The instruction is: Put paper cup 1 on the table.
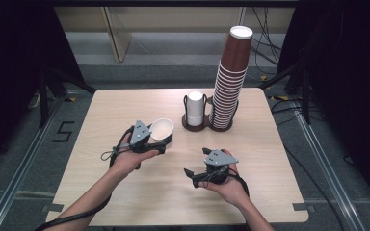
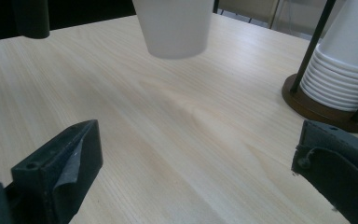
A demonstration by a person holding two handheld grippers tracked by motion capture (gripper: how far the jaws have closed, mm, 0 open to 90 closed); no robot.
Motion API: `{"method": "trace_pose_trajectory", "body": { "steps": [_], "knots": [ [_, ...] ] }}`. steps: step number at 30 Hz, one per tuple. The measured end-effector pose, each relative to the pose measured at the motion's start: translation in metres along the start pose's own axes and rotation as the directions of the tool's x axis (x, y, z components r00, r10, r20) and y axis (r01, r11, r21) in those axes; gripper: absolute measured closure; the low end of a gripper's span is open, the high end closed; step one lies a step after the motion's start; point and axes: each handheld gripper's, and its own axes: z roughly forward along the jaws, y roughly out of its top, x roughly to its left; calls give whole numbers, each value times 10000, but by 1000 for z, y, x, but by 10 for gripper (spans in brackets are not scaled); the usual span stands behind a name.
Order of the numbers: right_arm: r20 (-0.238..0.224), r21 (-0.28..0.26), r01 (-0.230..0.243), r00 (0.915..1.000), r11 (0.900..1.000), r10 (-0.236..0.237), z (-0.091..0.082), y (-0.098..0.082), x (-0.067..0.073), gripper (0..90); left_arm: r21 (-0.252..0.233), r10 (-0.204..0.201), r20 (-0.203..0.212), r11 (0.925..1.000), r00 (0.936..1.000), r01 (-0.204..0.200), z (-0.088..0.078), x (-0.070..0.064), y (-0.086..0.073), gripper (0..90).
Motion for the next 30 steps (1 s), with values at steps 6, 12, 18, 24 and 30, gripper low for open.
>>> {"method": "trace_pose_trajectory", "body": {
  "steps": [6, 12, 18, 24, 30],
  "knots": [
    [2, 11, 164, 9999, 9999, -164, 0, 0, -3, 20, 107, -423, -1074, 9990, 9933, 437, -1, 25, -6, 271],
    [78, -61, 168, 9998, 9998, -168, 0, -1, -2, 26, 300, -755, -2176, 9960, 9731, 840, -1, 46, -11, 271],
    [25, 13, -155, 9999, 9999, 155, -1, -2, -1, 27, 491, -885, -3209, 9927, 9430, 1099, 0, 65, -18, 270],
    [-106, -111, -88, 9999, 9999, 87, 1, -3, -2, 30, 811, -975, -3790, 9871, 9203, 1379, 3, 78, -29, 269],
    [36, 45, 17, 10000, 10000, -18, 1, -3, -3, 30, 1017, -1089, -3765, 9822, 9200, 1579, 5, 76, -39, 264]
  ]
}}
